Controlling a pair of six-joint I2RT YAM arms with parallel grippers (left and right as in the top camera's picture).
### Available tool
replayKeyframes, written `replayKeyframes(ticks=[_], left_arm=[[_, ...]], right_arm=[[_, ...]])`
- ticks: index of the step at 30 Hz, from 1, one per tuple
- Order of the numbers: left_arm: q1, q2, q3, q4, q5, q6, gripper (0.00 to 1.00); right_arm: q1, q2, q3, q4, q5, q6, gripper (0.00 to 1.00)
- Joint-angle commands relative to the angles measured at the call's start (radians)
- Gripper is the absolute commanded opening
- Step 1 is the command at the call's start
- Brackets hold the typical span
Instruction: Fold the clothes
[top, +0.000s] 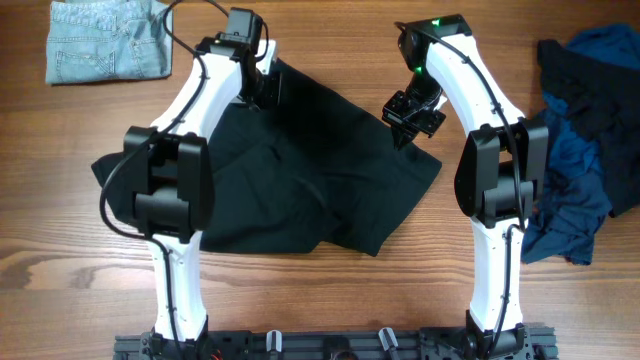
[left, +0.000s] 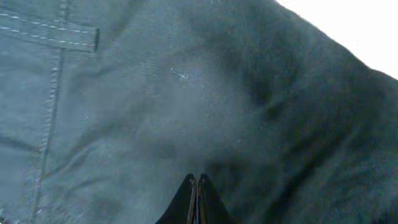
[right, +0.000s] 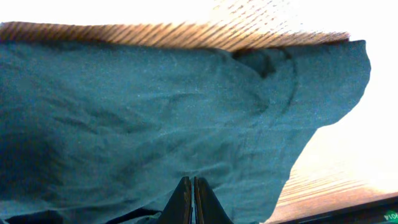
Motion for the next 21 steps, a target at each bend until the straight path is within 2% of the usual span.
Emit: replayKeyframes(ticks=[1, 5, 17, 21], left_arm=[[-0.017, 0.031, -0.002, 0.018, 0.005, 0.026, 0.04], [-0.020, 0.055, -0.002, 0.035, 0.023, 0.022, 0.04], [-0.019, 0.072, -0.002, 0.051, 0.024, 0.021, 0.04], [-0.019, 0.072, -0.002, 0.067, 0.024, -0.040, 0.04]], right_arm=[[-0.002, -0.011, -0.007, 0.000, 0.013, 0.021, 0.04], [-0.001, -0.004, -0.016, 0.003, 0.015, 0.021, 0.05], [-0.002, -0.004, -0.186, 0.079, 0.016, 0.014, 0.05], [-0.002, -0.004, -0.229, 0.105, 0.016, -0.002, 0.05]])
